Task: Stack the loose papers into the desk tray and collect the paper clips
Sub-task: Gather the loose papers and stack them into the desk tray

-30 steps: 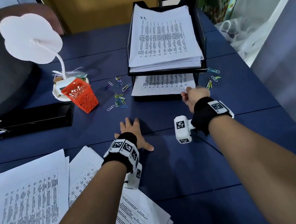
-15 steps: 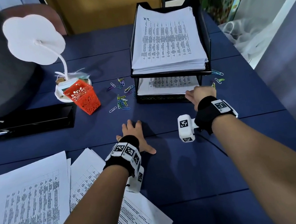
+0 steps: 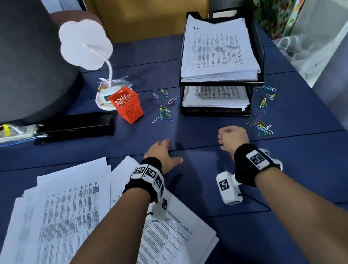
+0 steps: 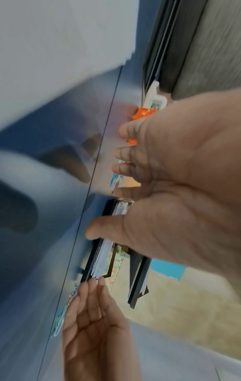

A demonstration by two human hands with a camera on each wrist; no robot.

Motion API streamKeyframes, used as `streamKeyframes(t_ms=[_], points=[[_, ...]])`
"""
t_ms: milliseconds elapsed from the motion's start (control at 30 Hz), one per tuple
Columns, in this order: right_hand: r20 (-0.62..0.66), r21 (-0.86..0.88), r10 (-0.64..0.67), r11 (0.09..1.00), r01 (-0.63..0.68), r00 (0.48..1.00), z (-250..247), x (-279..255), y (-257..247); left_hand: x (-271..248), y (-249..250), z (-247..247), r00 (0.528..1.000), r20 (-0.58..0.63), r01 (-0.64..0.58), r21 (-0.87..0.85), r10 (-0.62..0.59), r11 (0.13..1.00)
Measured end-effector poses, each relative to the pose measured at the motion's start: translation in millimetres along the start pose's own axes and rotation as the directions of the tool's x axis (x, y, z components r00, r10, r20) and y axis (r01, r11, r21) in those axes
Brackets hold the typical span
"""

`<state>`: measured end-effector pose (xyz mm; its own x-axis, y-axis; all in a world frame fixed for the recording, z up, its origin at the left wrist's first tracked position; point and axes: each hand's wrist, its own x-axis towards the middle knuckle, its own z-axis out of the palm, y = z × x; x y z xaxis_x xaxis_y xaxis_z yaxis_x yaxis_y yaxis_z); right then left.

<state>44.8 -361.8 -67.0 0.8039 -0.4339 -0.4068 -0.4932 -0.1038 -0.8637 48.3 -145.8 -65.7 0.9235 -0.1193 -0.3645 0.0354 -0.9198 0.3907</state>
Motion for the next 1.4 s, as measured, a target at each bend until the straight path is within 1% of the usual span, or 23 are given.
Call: streamKeyframes(t_ms=[33, 100, 167, 200, 233, 300, 433, 533, 667, 800, 867, 933, 1033, 1167, 1300, 1400], points=[[0.026, -0.090, -0.026, 0.996, 0.029, 0.999, 7.5, -1.0, 9.5, -5.1, -7.7, -0.7, 1.000, -0.020, 0.008, 0.010, -0.007, 1.000], [0.067, -0.214, -0.064, 0.974, 0.077, 0.996, 23.1, -19.7, 14.8, -15.2, -25.3, -1.5, 0.998, -0.057, 0.025, 0.017, -0.024, 1.000], [0.121, -0.325, -0.095, 0.937, 0.130, 0.988, 35.7, -42.4, 15.1, -25.7, -44.1, -2.3, 0.995, -0.091, 0.042, 0.012, -0.041, 0.999], [0.147, -0.382, -0.087, 0.914, 0.138, 0.985, 42.2, -52.9, 16.0, -31.5, -53.5, -3.2, 0.993, -0.107, 0.051, 0.005, -0.050, 0.999], [0.170, -0.422, -0.087, 0.894, 0.152, 0.982, 47.8, -61.5, 17.1, -37.3, -62.9, -4.4, 0.990, -0.127, 0.059, -0.001, -0.059, 0.998], [0.203, -0.452, -0.054, 0.881, 0.142, 0.978, 60.2, -74.2, 20.6, -48.4, -81.5, -7.9, 0.984, -0.155, 0.086, 0.007, -0.084, 0.996], [0.272, -0.525, -0.008, 0.837, 0.155, 0.962, 83.1, -94.3, 24.7, -65.0, -118.7, -15.4, 0.971, -0.157, 0.188, 0.039, -0.180, 0.981], [0.314, -0.586, 0.012, 0.789, 0.184, 0.949, 97.2, -108.3, 23.6, -75.6, -140.6, -20.8, 0.954, -0.145, 0.271, 0.042, -0.263, 0.962], [0.324, -0.620, 0.012, 0.758, 0.203, 0.946, 111.4, -120.8, 21.7, -88.7, -164.7, -27.9, 0.940, -0.108, 0.329, 0.053, -0.322, 0.943], [0.331, -0.673, 0.003, 0.702, 0.234, 0.944, 122.9, -127.8, 24.9, -97.0, -188.0, -28.2, 0.932, 0.022, 0.357, 0.096, -0.361, 0.929], [0.332, -0.700, -0.004, 0.670, 0.249, 0.943, 128.9, -131.8, 27.2, -99.6, -194.9, -24.2, 0.935, 0.070, 0.338, 0.127, -0.348, 0.933], [0.319, -0.717, -0.021, 0.648, 0.256, 0.947, 133.2, -134.4, 29.1, -101.4, -196.2, -20.9, 0.942, 0.084, 0.310, 0.143, -0.324, 0.940], [0.288, -0.730, -0.040, 0.638, 0.246, 0.957, 131.2, -135.1, 29.0, -97.5, -192.0, -17.0, 0.955, 0.122, 0.254, 0.123, -0.269, 0.959], [0.223, -0.731, -0.019, 0.658, 0.181, 0.975, 113.5, -127.2, 27.6, -85.3, -174.3, -20.3, 0.974, 0.151, 0.176, -0.019, -0.171, 0.984], [0.142, -0.745, 0.008, 0.660, 0.101, 0.990, 90.7, -115.7, 24.6, -73.7, -151.9, -19.6, 0.985, 0.147, 0.125, -0.210, -0.096, 0.970], [0.053, -0.805, 0.011, 0.592, 0.036, 0.999, 78.4, -108.9, 23.3, -66.2, -140.5, -16.1, 0.992, 0.124, 0.082, -0.402, -0.034, 0.912]])
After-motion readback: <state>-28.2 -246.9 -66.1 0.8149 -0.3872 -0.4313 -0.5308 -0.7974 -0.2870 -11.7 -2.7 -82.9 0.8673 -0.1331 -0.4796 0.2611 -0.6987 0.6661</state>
